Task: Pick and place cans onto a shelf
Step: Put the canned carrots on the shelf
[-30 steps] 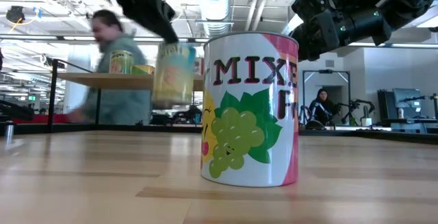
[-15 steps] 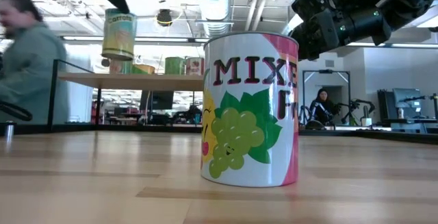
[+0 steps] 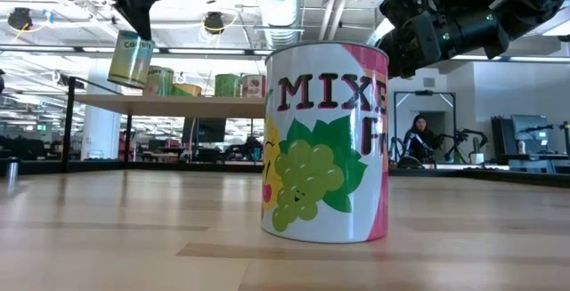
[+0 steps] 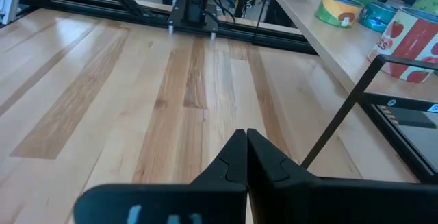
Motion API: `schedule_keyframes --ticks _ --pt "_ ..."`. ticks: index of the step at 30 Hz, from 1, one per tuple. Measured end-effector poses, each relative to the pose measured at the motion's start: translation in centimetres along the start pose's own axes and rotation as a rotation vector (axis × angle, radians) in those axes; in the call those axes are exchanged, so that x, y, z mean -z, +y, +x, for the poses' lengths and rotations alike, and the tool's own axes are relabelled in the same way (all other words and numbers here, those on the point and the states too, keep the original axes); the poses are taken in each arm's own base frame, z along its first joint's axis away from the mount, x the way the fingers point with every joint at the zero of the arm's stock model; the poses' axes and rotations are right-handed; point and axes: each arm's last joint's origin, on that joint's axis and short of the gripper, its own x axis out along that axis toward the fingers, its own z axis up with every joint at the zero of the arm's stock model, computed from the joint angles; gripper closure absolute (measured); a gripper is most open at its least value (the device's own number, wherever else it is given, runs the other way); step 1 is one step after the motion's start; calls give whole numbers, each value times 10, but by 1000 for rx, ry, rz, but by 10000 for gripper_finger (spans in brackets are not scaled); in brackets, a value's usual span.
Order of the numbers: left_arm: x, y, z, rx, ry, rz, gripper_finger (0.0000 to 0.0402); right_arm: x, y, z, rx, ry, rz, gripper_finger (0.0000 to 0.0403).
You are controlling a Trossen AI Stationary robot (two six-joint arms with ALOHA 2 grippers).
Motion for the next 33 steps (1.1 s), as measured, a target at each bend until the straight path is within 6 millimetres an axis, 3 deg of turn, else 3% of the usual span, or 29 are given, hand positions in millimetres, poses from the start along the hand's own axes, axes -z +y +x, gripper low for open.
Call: schedule_keyframes --ticks 6,13,20,33 --pt "-11 20 21 48 1 -59 401 0 0 0 0 0 0 390" --pt "-8 38 44 81 43 -121 401 0 0 0 -1 2 0 390" --pt "-8 41 47 85 38 -144 398 0 0 0 -1 2 0 390" --pt "-10 41 48 86 21 -123 350 0 0 0 -1 2 0 390"
